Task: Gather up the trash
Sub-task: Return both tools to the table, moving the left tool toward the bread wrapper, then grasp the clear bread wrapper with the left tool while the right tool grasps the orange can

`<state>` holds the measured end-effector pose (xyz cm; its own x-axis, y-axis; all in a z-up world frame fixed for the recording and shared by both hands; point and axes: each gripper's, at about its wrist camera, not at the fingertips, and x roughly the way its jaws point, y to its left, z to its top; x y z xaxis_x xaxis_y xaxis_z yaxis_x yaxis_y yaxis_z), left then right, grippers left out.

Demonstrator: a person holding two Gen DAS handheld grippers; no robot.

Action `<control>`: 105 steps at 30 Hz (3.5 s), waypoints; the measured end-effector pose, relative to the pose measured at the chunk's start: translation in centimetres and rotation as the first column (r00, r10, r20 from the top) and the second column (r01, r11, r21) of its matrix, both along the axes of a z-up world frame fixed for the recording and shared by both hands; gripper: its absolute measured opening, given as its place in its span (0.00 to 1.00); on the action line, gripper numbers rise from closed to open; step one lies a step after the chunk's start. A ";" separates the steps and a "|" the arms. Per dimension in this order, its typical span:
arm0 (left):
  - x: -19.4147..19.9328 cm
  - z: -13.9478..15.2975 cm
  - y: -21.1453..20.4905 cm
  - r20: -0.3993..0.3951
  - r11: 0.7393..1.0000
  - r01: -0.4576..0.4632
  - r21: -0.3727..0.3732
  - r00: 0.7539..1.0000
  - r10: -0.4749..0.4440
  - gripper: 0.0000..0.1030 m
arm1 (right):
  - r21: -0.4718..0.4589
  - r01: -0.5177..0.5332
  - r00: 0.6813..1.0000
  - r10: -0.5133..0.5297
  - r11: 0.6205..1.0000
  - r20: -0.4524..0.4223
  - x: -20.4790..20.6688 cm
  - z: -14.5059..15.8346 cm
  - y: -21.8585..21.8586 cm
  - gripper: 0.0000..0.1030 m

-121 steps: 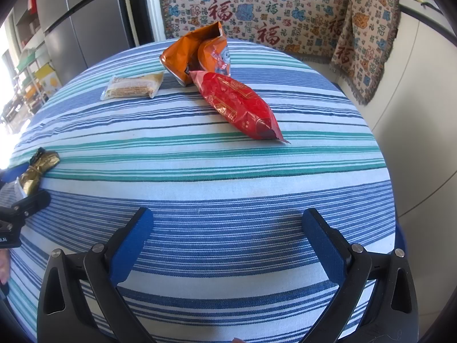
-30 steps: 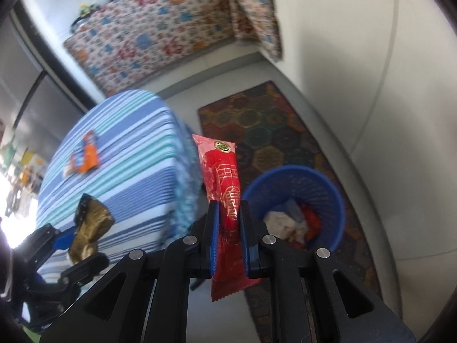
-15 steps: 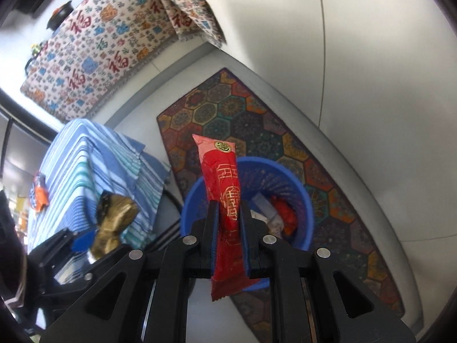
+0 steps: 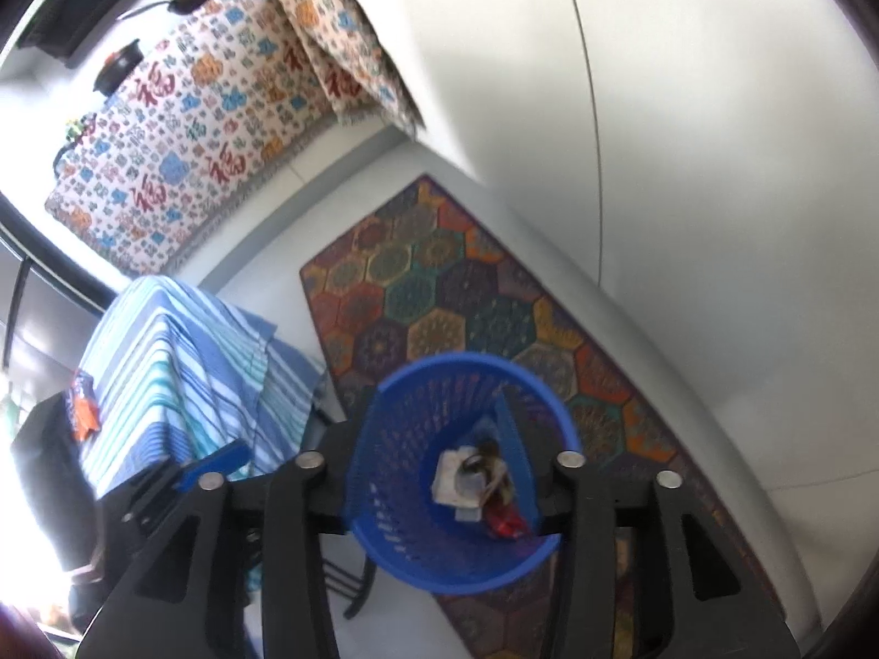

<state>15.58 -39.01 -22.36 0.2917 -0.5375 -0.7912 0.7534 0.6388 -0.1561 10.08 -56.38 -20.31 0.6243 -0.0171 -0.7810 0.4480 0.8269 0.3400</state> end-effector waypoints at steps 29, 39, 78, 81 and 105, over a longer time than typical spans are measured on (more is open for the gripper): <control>3.5 2.3 40.3 0.129 0.927 -0.365 0.089 0.927 0.352 0.70 | -0.248 -0.535 0.841 0.536 0.807 -0.071 7.8 -0.8 38.9 0.92; 9.7 2.0 42.2 0.118 0.982 -0.149 0.115 0.984 0.136 1.00 | -0.332 -0.510 0.856 0.505 0.793 -0.110 8.4 -1.1 40.3 1.00; 8.1 3.3 48.3 0.062 0.839 -0.543 0.035 0.839 0.541 0.29 | -0.330 -0.510 0.857 0.505 0.795 -0.108 8.2 -1.2 40.0 1.00; 7.1 3.3 48.2 0.066 0.840 -0.542 0.031 0.840 0.539 0.54 | -0.329 -0.509 0.857 0.504 0.795 -0.108 8.2 -1.2 40.0 1.00; 6.7 2.2 46.9 0.132 0.825 -0.557 0.097 0.828 0.544 0.93 | -0.324 -0.524 0.847 0.520 0.788 -0.106 9.4 -1.0 39.8 1.00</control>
<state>22.23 7.93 -20.17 0.5855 -0.1628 -0.7941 0.2769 0.9609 0.0071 19.49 -16.58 -21.30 0.6042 0.0538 -0.7950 -0.0826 0.9966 0.0046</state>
